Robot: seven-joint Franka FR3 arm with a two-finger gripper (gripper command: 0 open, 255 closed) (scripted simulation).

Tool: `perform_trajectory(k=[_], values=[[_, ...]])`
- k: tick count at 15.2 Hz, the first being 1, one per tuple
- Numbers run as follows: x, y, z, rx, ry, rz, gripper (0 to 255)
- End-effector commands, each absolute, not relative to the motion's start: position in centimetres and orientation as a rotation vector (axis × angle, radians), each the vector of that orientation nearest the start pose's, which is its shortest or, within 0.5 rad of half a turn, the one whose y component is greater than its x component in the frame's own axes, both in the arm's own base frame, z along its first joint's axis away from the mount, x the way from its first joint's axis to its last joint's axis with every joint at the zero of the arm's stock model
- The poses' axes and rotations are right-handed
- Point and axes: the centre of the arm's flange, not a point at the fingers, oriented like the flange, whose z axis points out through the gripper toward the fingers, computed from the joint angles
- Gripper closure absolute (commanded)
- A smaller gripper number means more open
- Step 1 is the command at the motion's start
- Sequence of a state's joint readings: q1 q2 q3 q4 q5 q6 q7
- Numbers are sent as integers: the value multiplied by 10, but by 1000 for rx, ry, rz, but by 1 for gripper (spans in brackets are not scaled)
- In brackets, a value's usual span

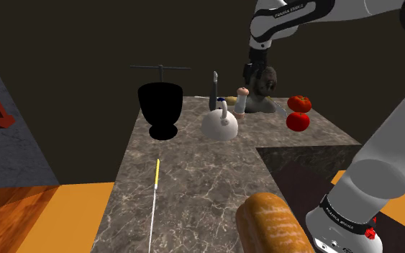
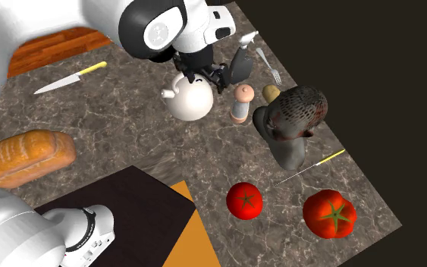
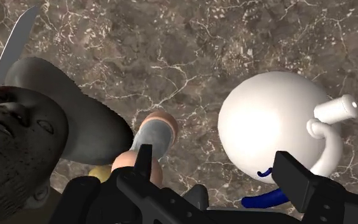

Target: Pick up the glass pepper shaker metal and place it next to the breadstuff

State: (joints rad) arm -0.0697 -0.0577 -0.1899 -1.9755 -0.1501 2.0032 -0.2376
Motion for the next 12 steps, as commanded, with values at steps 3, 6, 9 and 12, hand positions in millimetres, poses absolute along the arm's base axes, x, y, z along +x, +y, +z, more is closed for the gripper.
perform_trajectory(k=[3, 6, 9, 12], values=[[566, -181, 475, -3288, -52, -47, 0], [593, -205, 455, -3289, -47, -19, 0], [619, -229, 434, -3290, -42, 8, 0], [619, -231, 418, -3290, -42, 8, 0]])
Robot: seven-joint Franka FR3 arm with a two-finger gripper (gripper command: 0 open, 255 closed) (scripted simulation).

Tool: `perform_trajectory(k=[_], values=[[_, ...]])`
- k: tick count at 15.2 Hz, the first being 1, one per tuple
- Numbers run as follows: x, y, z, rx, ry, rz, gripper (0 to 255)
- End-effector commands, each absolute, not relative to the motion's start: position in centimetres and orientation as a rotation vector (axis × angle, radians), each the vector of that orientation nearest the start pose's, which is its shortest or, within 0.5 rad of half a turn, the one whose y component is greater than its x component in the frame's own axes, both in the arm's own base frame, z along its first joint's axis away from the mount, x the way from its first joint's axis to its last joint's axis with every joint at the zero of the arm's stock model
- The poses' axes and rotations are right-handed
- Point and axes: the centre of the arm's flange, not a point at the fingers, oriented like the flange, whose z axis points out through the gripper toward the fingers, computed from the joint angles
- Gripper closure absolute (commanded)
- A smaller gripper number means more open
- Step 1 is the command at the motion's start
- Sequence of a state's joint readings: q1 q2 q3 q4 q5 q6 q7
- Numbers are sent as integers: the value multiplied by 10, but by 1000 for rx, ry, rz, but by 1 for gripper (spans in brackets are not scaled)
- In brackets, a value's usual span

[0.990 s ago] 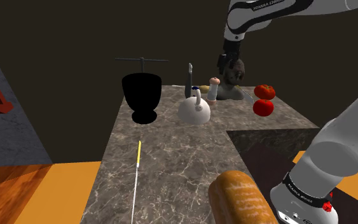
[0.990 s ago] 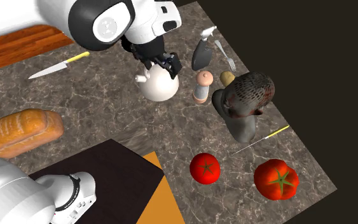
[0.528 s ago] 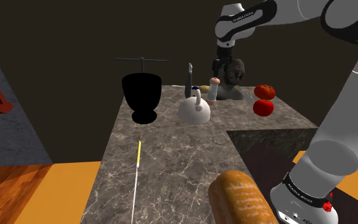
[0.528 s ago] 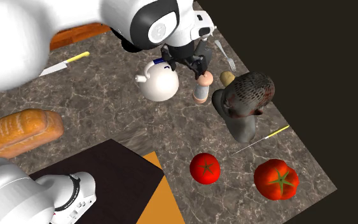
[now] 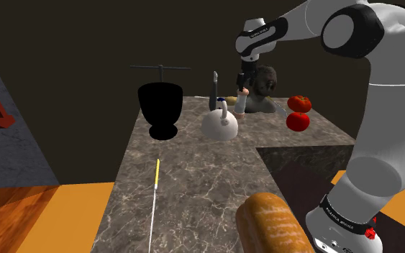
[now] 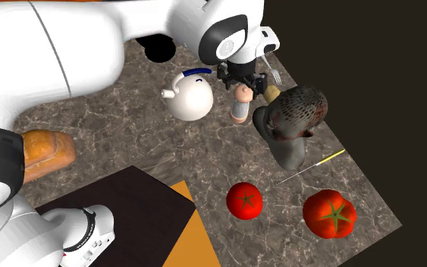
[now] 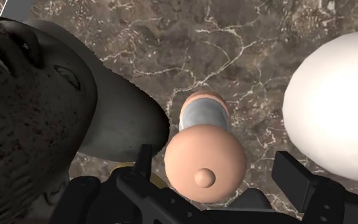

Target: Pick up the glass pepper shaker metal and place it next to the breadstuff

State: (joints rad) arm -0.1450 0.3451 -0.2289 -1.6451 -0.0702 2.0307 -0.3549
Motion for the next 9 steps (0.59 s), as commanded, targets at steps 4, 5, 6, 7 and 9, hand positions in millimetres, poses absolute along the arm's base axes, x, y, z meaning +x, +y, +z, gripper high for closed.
perform_trajectory(k=[4, 5, 6, 7, 9], values=[[619, -234, 397, -3290, -42, 8, 0], [619, -235, 394, -3290, -42, 8, 0], [619, -235, 394, -3290, -42, 8, 0], [619, -235, 394, -3290, -42, 8, 0], [619, -235, 394, -3290, -42, 8, 0]])
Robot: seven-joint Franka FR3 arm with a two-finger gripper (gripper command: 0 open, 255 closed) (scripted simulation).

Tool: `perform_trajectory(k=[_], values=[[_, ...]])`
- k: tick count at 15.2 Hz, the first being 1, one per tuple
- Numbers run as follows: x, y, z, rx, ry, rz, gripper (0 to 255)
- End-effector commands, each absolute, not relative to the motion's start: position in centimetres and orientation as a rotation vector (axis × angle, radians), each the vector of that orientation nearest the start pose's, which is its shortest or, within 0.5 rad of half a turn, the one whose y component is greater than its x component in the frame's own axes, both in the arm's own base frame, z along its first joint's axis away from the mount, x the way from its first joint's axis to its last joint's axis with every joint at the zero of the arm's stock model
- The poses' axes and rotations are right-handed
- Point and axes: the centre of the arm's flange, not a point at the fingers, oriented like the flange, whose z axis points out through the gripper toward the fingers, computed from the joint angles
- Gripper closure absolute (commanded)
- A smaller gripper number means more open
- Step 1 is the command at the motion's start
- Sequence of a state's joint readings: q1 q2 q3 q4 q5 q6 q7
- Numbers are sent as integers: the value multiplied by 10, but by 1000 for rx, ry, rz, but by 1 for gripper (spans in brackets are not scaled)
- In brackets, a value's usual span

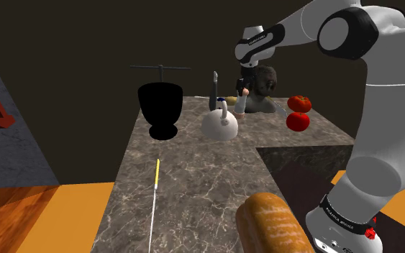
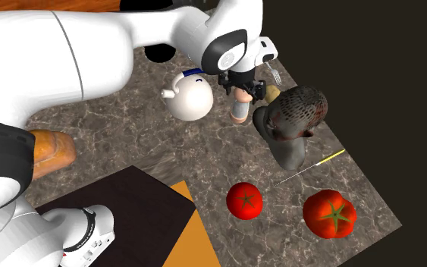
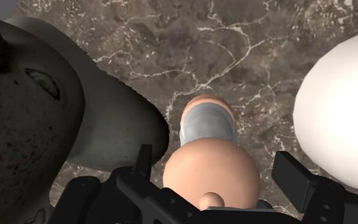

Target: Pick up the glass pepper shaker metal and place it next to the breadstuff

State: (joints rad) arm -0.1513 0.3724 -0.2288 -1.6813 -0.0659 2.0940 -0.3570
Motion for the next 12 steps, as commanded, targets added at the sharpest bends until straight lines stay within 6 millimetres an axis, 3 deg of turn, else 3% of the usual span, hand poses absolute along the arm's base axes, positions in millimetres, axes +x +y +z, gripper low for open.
perform_trajectory(k=[1, 4, 5, 12], values=[[619, -235, 394, -3290, -42, 8, 0], [619, -235, 394, -3290, -42, 8, 0], [619, -235, 394, -3290, -42, 8, 255], [619, -234, 395, -3290, -42, 8, 255]])
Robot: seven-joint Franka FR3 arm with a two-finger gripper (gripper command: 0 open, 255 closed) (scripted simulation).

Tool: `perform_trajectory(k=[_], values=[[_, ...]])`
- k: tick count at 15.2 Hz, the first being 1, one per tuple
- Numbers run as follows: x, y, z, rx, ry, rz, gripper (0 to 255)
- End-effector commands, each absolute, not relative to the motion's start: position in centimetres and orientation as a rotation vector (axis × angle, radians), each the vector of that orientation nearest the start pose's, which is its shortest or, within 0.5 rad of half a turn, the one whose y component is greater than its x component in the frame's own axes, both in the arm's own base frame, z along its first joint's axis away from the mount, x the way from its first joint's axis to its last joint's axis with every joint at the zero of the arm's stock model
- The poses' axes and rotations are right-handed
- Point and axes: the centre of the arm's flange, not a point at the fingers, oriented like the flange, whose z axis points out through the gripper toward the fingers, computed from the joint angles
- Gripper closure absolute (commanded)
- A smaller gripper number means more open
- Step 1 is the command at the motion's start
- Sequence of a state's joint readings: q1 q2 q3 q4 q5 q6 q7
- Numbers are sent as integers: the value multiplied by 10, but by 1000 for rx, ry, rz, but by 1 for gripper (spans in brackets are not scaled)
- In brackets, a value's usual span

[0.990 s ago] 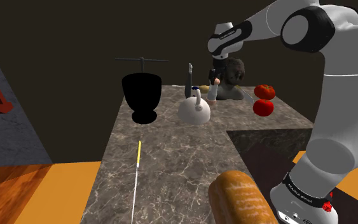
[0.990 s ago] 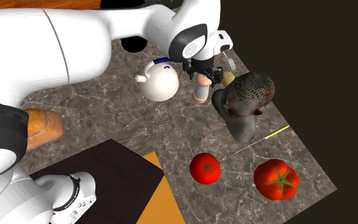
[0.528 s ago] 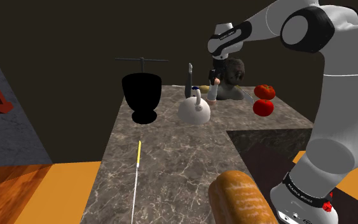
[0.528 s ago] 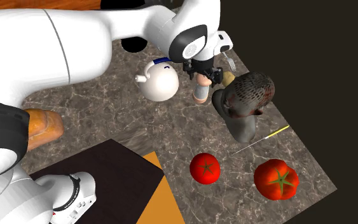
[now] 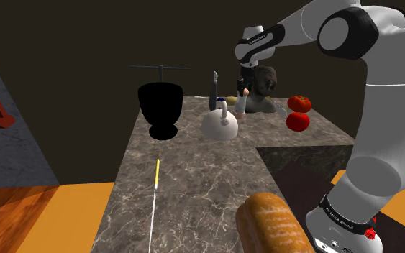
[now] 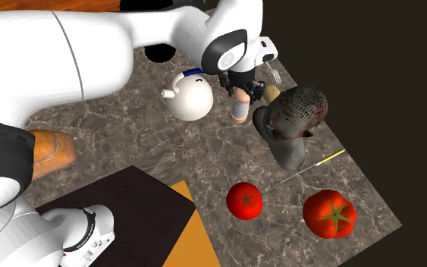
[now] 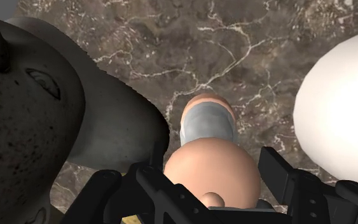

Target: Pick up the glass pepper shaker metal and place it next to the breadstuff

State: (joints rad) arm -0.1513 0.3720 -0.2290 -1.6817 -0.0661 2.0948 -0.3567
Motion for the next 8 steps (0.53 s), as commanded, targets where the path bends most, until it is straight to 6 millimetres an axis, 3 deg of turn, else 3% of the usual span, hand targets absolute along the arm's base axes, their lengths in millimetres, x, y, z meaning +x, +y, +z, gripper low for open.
perform_trajectory(k=[1, 8], values=[[619, -234, 394, -3290, -42, 8, 255], [619, -235, 426, -3290, -42, 8, 255]])
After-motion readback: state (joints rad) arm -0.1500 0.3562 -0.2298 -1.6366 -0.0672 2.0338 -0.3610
